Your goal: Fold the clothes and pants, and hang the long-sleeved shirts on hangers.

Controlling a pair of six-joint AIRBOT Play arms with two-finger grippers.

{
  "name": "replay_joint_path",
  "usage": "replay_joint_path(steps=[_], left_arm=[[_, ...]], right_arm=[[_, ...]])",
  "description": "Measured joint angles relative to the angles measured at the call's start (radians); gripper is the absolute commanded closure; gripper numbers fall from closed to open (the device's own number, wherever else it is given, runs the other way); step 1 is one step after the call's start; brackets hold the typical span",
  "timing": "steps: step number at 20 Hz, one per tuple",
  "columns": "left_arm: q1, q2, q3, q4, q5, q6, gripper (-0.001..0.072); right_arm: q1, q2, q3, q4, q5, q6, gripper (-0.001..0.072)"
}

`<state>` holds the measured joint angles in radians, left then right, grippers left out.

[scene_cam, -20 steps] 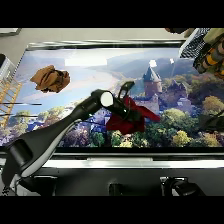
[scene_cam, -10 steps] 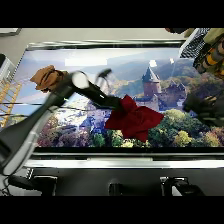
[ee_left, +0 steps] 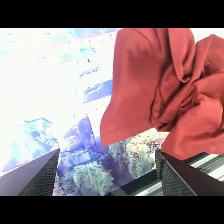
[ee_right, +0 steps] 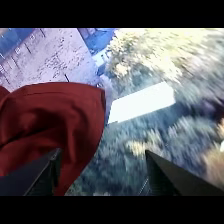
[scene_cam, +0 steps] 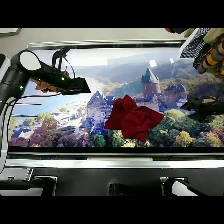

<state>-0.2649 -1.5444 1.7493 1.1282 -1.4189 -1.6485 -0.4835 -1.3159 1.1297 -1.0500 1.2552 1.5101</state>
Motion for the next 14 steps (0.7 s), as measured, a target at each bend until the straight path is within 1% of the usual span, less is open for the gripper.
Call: replay_joint_path(steps=[2,5,6,10,11,12,14], left_arm=[[0.01,0.002,0.0,0.004,-0.002,0.001,0.0031],[0.016,0.004,0.0,0.004,-0.004,-0.001,0.0031],[0.018,0.004,0.0,0.005,-0.004,-0.015,0.0031],[0.02,0.005,0.0,0.005,-0.005,-0.058,0.0031],[0.021,0.005,0.0,0.005,-0.008,-0.062,0.0031],[0.025,0.006,0.0,0.005,-0.012,-0.062,0.0032],[0.039,0.008,-0.007,0.007,-0.021,-0.054,0.0035]], right_arm=[[-0.008,-0.09,-0.016,0.09,-0.027,-0.105,0.0129],[-0.006,-0.211,-0.027,0.204,-0.048,-0.23,0.013],[0.002,-0.245,-0.029,0.232,-0.056,-0.265,0.013],[0.071,-0.326,-0.032,0.29,-0.105,-0.345,0.0148],[0.092,-0.335,-0.032,0.298,-0.112,-0.352,0.0223],[0.111,-0.343,-0.032,0.295,-0.119,-0.356,0.0316],[0.14,-0.352,-0.032,0.272,-0.137,-0.359,0.0598]])
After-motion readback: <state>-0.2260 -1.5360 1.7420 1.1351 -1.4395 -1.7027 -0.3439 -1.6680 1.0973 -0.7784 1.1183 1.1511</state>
